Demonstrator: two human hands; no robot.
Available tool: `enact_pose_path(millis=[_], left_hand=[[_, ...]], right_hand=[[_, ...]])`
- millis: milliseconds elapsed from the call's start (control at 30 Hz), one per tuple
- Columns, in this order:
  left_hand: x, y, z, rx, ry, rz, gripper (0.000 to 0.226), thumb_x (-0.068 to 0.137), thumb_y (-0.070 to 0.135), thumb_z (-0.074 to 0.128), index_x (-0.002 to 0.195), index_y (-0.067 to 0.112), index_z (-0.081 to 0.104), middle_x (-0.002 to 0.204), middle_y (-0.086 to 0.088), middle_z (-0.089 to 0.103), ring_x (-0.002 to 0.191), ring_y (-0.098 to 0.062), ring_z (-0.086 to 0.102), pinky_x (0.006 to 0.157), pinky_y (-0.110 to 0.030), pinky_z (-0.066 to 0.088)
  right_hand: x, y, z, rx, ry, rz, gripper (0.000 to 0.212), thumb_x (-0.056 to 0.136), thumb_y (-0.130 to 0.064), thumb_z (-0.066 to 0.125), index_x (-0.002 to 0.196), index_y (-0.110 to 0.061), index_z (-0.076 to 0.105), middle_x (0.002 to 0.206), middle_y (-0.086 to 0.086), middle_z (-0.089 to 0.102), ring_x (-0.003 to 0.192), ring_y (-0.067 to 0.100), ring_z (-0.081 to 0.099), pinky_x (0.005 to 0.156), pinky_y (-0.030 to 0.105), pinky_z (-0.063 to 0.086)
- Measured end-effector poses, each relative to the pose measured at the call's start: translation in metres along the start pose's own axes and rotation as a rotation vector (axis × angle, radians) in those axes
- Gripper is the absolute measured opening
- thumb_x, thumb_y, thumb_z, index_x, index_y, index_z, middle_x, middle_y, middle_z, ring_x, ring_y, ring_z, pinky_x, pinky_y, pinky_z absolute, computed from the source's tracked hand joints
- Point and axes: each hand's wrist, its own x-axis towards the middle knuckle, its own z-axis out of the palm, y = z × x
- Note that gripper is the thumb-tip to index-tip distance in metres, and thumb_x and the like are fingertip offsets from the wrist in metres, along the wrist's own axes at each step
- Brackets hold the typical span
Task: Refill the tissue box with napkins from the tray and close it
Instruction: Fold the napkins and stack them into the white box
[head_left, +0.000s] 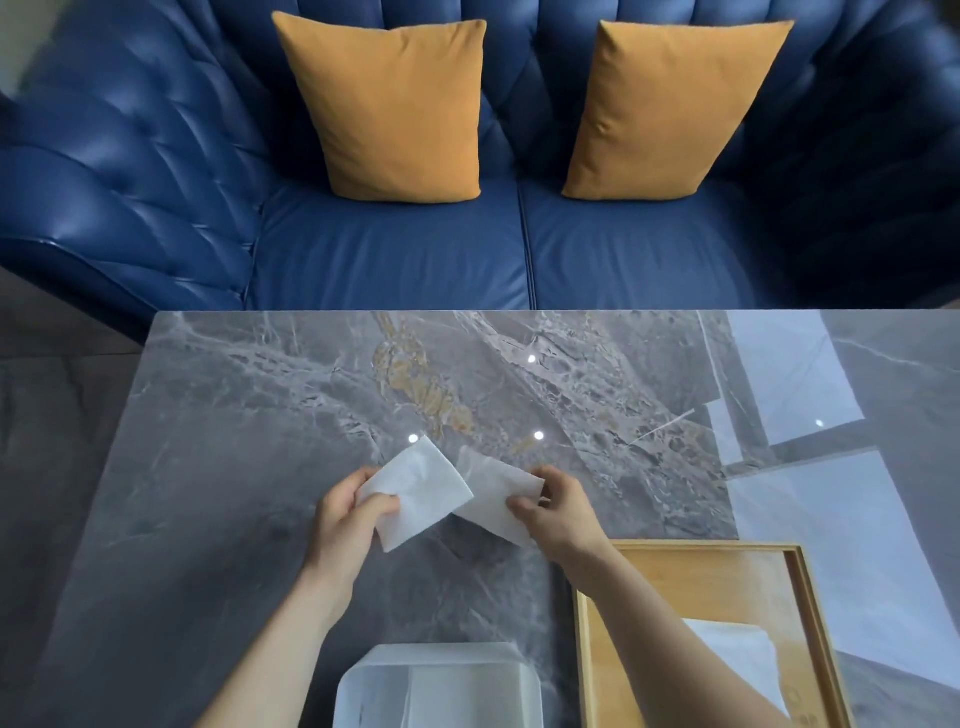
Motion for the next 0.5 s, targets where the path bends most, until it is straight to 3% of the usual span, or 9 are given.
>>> enact_pose_path(millis=[133,367,500], left_hand=[[-0.009,0.002,0.004,-0.122,-0.078,-0.090,0.030,0.064,0.018,0.061,0.093,0.011,0.068,0.083,-0.005,0.066,0.076,-0.021,0.058,0.068,-0.037,0.041],[-0.013,-0.001,0.022,0.234,-0.265,-0.066,0.028,0.063,0.023,0.056,0.091,0.022,0.059,0.087,-0.004,0.064,0.075,-0.017,0.054,0.065,-0.032,0.039],[-0.015,-0.003,0.028,0.308,-0.300,-0.036,0.025,0.062,0.022,0.055,0.087,0.017,0.055,0.075,-0.001,0.059,0.065,-0.015,0.049,0.061,-0.032,0.036]], right_hand=[[-0.001,0.003,0.002,0.180,-0.078,0.075,0.012,0.089,-0.009,0.066,0.099,-0.008,0.071,0.099,0.019,0.074,0.089,0.030,0.072,0.079,0.053,0.059],[-0.009,-0.004,0.003,0.413,-0.299,0.212,0.025,0.098,-0.009,0.049,0.109,-0.009,0.072,0.098,0.009,0.073,0.087,0.023,0.066,0.069,0.033,0.057],[-0.011,-0.001,0.006,0.489,-0.366,0.272,0.031,0.097,-0.018,0.047,0.114,-0.005,0.070,0.097,0.010,0.068,0.087,0.024,0.062,0.068,0.032,0.054]])
